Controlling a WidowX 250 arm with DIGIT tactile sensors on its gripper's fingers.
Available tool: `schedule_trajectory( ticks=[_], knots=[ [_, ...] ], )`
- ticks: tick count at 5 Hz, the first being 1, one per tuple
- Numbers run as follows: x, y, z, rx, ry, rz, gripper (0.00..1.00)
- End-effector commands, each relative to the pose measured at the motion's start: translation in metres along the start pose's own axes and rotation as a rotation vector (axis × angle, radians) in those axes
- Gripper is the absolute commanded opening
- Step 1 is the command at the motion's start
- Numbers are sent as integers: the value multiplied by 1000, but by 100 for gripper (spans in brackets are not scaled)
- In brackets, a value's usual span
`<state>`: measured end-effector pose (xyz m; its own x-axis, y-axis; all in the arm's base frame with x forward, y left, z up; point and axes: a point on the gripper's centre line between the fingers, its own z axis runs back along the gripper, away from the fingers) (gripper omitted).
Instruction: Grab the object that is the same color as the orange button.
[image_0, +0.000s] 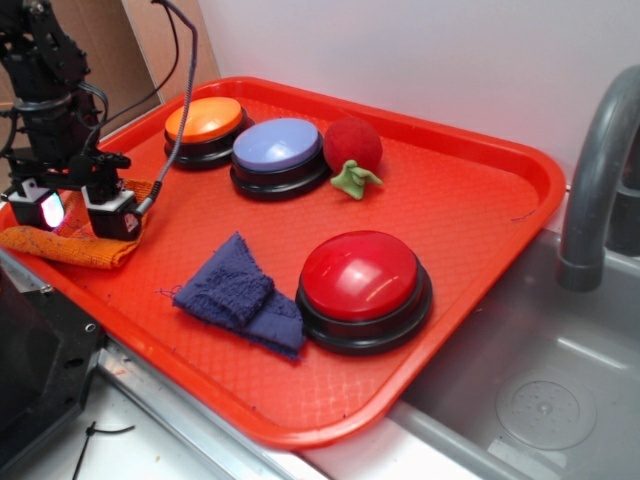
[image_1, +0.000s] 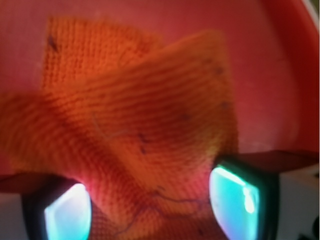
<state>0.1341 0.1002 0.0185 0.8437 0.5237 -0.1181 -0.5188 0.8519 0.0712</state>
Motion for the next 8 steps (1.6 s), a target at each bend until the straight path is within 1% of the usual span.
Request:
schedule_trajectory(
  ticks=[1, 2, 3, 4, 5, 6, 7, 8],
  knots=[
    [2, 10, -2, -92, -23, 34, 0],
    [3, 8, -3, -90, -17, 29, 0],
    [2, 3, 0, -83, -25, 16, 0],
    [2, -1, 7, -68, -29, -15, 0],
    [4, -11, 27, -22, -67, -69, 0],
    [6, -19, 54, -41, -82, -137, 0],
    [5, -34, 88, -65, -115, -257, 0],
    [3, -53, 125, -94, -129, -370, 0]
  ],
)
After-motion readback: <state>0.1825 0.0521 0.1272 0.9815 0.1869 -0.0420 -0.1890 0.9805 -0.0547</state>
